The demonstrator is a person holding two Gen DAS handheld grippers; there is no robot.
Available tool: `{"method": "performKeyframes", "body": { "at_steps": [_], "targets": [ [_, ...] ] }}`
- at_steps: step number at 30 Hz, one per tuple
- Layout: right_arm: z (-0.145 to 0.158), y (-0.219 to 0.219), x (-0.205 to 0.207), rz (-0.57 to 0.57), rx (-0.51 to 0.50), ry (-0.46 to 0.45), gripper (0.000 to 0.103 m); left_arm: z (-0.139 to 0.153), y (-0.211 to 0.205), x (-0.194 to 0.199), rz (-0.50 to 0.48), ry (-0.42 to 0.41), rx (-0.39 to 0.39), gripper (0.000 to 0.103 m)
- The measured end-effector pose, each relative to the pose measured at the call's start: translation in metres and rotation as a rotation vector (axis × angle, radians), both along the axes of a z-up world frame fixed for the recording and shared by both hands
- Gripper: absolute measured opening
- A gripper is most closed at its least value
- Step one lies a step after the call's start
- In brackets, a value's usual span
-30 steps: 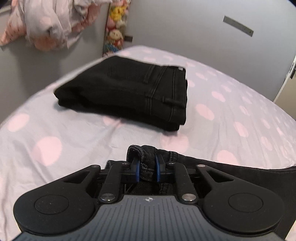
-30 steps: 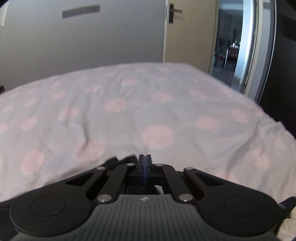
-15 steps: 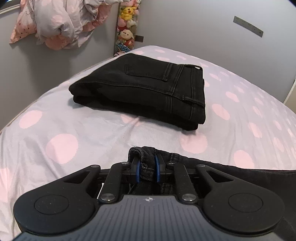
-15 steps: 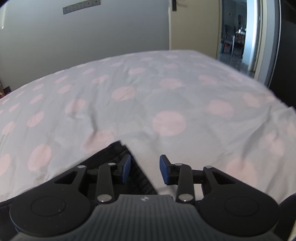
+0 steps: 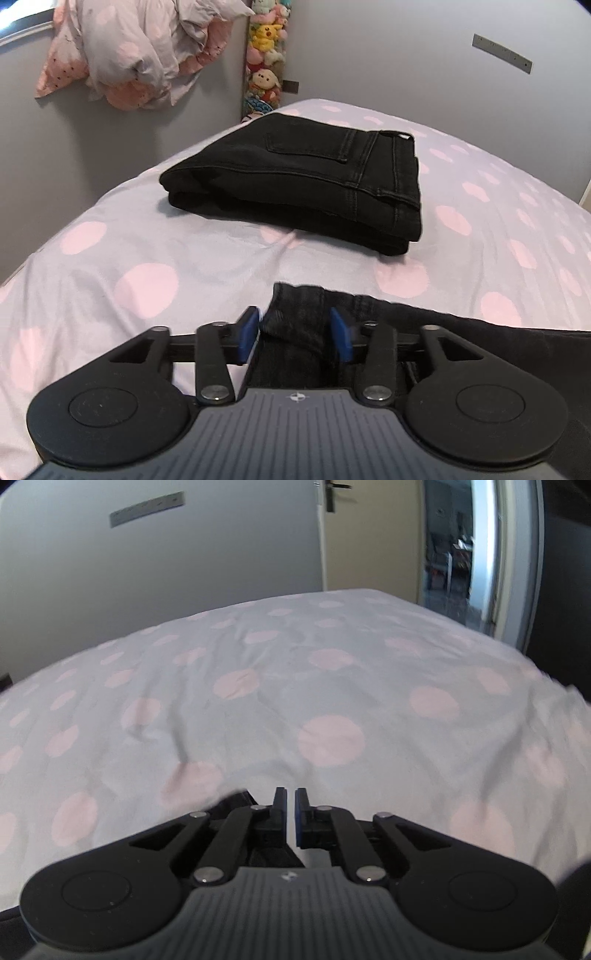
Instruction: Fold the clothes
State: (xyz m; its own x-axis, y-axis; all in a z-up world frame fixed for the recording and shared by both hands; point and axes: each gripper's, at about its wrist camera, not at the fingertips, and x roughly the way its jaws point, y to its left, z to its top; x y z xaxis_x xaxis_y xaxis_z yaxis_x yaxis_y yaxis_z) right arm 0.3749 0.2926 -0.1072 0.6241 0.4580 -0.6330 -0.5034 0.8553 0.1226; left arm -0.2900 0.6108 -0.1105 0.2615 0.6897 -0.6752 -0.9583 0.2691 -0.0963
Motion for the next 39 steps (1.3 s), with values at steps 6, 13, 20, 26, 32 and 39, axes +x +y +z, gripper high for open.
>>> {"method": "performKeyframes", "body": {
  "at_steps": [6, 13, 20, 26, 32, 39],
  "targets": [
    [0.008, -0.061, -0.065, 0.032, 0.1, 0.035, 0.01, 0.027, -0.064, -0.005, 0.018, -0.045, 0.071, 0.062],
    [-0.005, -0.087, -0.173, 0.168, 0.17, 0.097, 0.024, 0.041, -0.137, 0.032, -0.167, -0.029, 0.03, 0.063],
    [-0.019, -0.075, -0.246, 0.268, 0.116, 0.14, 0.024, 0.009, -0.218, 0.101, -0.431, 0.033, -0.024, 0.063],
    [-0.032, -0.065, -0.278, 0.388, 0.065, 0.109, 0.024, -0.03, -0.232, 0.151, -0.419, 0.056, -0.059, 0.063],
    [-0.038, -0.057, -0.276, 0.48, 0.025, 0.106, 0.033, -0.03, -0.205, 0.165, -0.29, 0.066, -0.051, 0.042],
    [-0.056, -0.042, -0.269, 0.512, 0.027, 0.196, 0.034, -0.003, -0.16, 0.177, -0.317, 0.097, -0.028, 0.031]
  ]
}}
